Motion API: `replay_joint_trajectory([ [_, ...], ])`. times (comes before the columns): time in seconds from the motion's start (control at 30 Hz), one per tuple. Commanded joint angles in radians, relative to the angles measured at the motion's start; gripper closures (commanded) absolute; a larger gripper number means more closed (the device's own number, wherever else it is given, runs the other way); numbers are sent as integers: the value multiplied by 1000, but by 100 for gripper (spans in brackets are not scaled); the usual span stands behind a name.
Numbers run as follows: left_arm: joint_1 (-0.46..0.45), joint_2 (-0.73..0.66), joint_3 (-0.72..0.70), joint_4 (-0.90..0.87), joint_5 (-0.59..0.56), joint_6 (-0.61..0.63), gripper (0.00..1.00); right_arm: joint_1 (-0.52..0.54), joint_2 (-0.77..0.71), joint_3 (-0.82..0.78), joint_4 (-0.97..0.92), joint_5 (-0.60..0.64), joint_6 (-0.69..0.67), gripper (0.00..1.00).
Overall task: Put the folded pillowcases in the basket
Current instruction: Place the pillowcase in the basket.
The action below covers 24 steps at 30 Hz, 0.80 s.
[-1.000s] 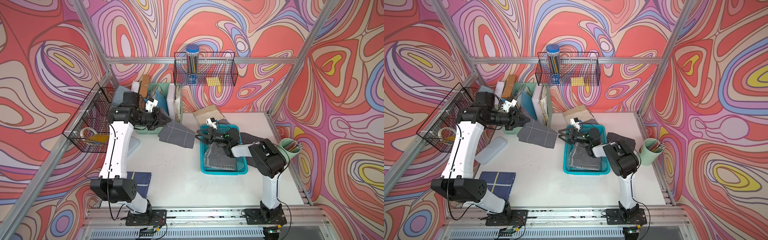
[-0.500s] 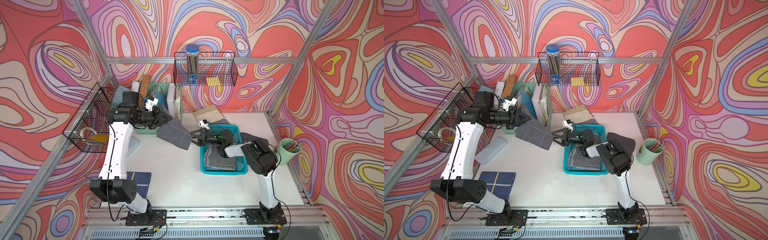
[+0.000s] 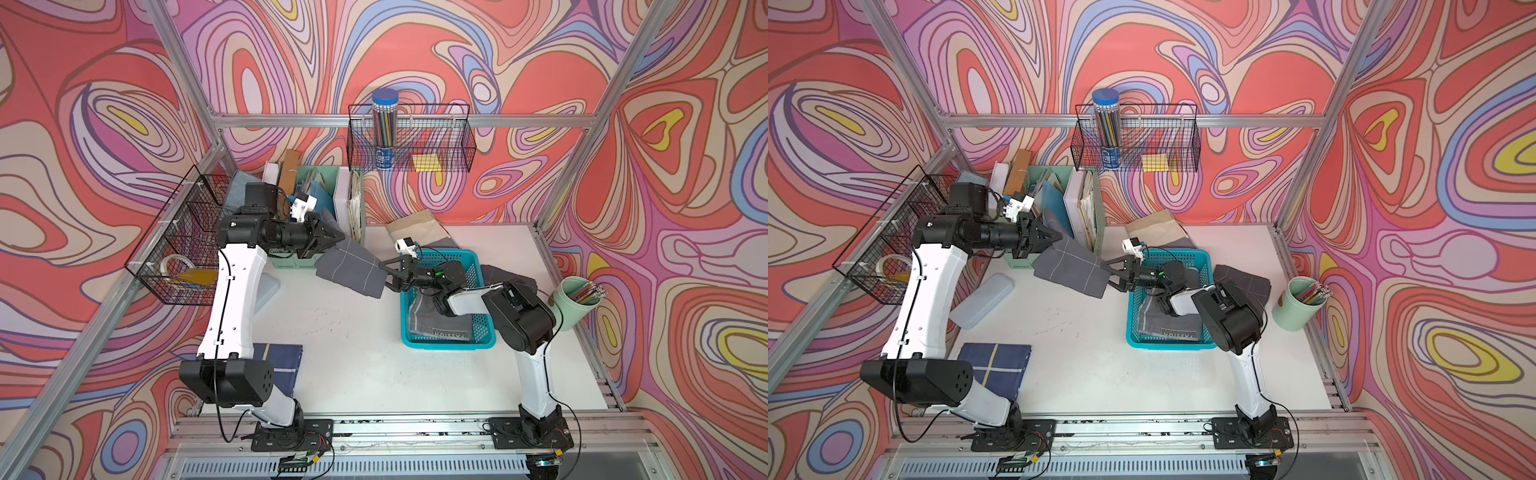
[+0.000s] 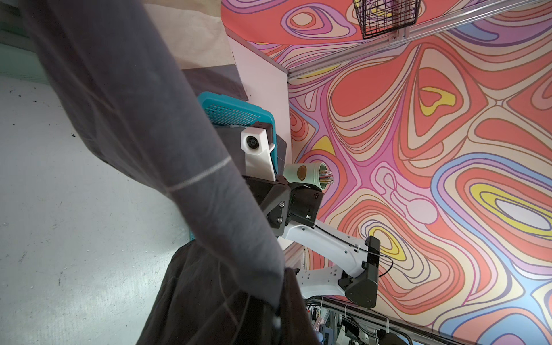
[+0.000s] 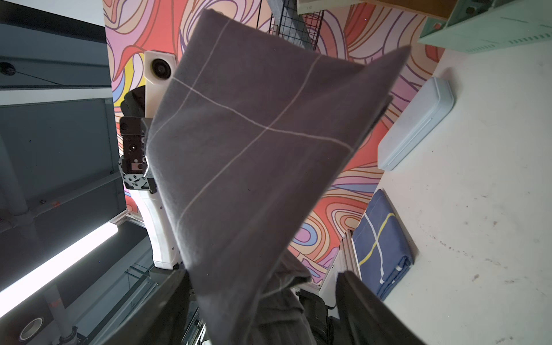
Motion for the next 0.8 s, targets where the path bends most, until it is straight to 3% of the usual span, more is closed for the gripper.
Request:
replay_joint_trajectory([
  [0.0,7,-33,-16,30,31,-5,100,10,-15,50,32,22,-4,22],
  [0.13,7,-35,-16,39,35,-12,100,16,-6,89,31,31,6,26],
  [0.23,7,-39,-35,51,42,-19,100,19,-3,106,32,28,23,38],
  [0.5,-14,-72,-145,150,59,-61,100,21,-15,86,30,22,64,99],
  [0.63,-98,-57,-173,151,-1,-41,100,9,-70,47,-20,-8,44,100],
  [0.77,-213,-14,-186,166,-67,-28,100,-43,-215,-38,-309,-68,-128,100],
])
